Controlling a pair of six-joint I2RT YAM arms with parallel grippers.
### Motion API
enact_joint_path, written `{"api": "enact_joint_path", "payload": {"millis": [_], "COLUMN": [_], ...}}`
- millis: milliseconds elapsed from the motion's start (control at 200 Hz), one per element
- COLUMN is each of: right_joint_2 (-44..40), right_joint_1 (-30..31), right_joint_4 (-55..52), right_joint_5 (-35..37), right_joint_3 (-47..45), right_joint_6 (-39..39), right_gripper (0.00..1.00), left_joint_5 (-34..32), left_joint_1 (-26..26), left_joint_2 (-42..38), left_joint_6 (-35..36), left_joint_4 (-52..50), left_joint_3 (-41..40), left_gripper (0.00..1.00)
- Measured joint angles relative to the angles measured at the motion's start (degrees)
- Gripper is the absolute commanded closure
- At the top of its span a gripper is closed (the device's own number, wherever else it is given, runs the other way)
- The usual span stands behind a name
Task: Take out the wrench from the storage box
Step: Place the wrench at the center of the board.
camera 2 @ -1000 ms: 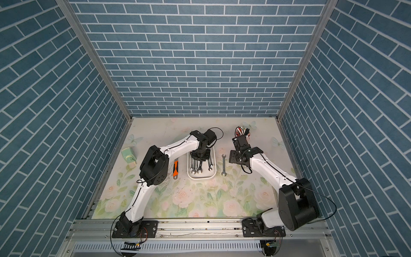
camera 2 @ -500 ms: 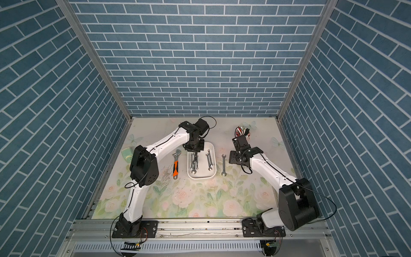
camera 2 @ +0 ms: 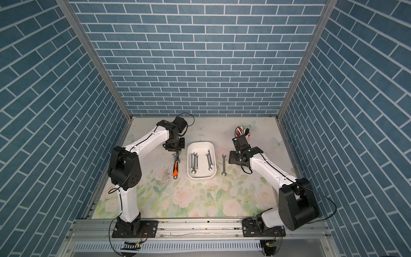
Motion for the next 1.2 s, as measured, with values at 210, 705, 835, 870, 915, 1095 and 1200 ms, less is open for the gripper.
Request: {"api": "enact_joint_path", "payload": {"millis": [210,705,835,870,915,1095,1200], "right_joint_2": [0.2,0.5,0.5,0.5,0.5,0.5,0.5], "right_joint_1": [0.0,0.0,0.0,0.0,0.0,0.0,0.1], "right_joint_4": [0.0,-0.4,-0.8,-0.9,-1.1,-2.4,-4.0], "right_joint_5": [-0.5,-1.1,-1.3,-1.3,-1.3,-1.6,-1.9], "right_joint_3": [0.0,0.9,1.0,1.0,1.0,1.9,3.1], "right_joint_6": [0.0,0.0,0.0,0.0,0.0,0.0,0.1], "right_gripper": [0.32,0.32,0.32,0.32,0.32,0.32,0.33], "left_joint_5": [0.0,0.6,0.7,0.7,0.8,1.1,1.0], "left_joint_1": [3.4,5.5,5.9,5.9,6.0,6.1,6.1], "left_joint_2": [-2.2,-2.7,-2.7,-2.7,-2.7,-2.7,-2.7], "left_joint_6": [2.3,5.1,5.5,5.5,5.5,5.7,5.9], "left_joint_4": [2.7,9.0,10.3,10.6,10.9,12.2,12.7], "left_joint_3": [-8.3,-16.9,-18.6,-19.1,-19.5,-20.8,-21.5], "left_gripper": [0.85,0.85,0.85,0.85,0.85,0.81,0.70]}}
